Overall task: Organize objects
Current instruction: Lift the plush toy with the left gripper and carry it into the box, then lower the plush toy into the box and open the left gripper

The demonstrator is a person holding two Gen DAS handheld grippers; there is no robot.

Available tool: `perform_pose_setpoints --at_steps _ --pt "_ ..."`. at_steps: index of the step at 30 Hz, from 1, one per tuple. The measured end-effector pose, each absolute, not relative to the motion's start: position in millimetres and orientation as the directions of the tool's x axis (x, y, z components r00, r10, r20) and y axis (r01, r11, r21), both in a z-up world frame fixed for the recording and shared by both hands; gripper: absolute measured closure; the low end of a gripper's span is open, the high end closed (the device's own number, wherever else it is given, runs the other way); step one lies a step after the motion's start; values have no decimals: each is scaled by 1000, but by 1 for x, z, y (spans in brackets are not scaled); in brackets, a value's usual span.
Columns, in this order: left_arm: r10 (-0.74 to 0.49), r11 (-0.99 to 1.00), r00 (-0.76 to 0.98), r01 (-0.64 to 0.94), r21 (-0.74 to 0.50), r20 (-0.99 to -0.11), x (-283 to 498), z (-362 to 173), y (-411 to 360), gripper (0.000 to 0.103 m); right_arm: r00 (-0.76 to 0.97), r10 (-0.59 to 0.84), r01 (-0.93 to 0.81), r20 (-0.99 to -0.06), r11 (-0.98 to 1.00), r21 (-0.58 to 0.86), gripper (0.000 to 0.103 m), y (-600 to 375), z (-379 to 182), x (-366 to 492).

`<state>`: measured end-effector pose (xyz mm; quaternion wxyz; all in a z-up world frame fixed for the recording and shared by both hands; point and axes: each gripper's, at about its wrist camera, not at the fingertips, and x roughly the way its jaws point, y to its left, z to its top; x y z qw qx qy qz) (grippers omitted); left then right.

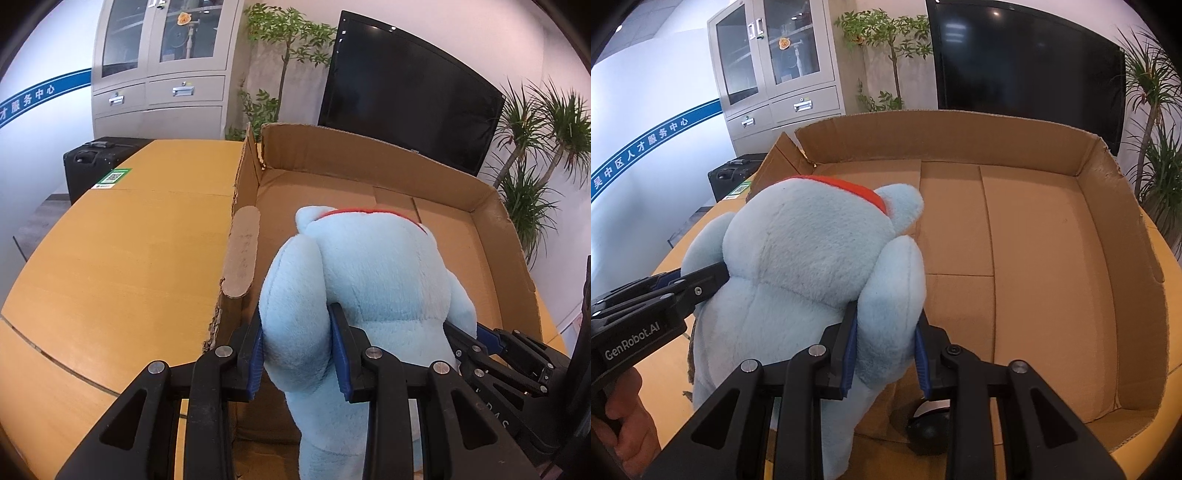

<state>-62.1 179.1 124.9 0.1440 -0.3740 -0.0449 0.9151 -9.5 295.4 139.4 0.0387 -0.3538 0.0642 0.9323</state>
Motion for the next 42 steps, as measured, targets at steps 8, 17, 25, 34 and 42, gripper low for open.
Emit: perform_pose_setpoints --at_steps 8,17,25,34,42 --pt "284 -958 -680 -223 -179 -676 -66 118 181 74 -742 31 -121 -670 -989 89 79 293 131 -13" --pt "239 -970 -668 -195 -145 -705 -75 104 184 74 -733 44 -128 -679 -989 74 79 290 123 -16" --pt "198 -980 -634 -151 -131 -747 -81 94 183 71 -706 43 -117 -707 -992 57 75 290 117 -18" --pt "188 -982 -695 -152 -114 -694 -52 141 185 25 -739 38 -116 -672 -991 72 23 300 150 -2" --pt "281 -960 -726 -210 -187 -627 -10 189 189 5 -784 112 -135 -611 -991 -9 12 300 202 29"
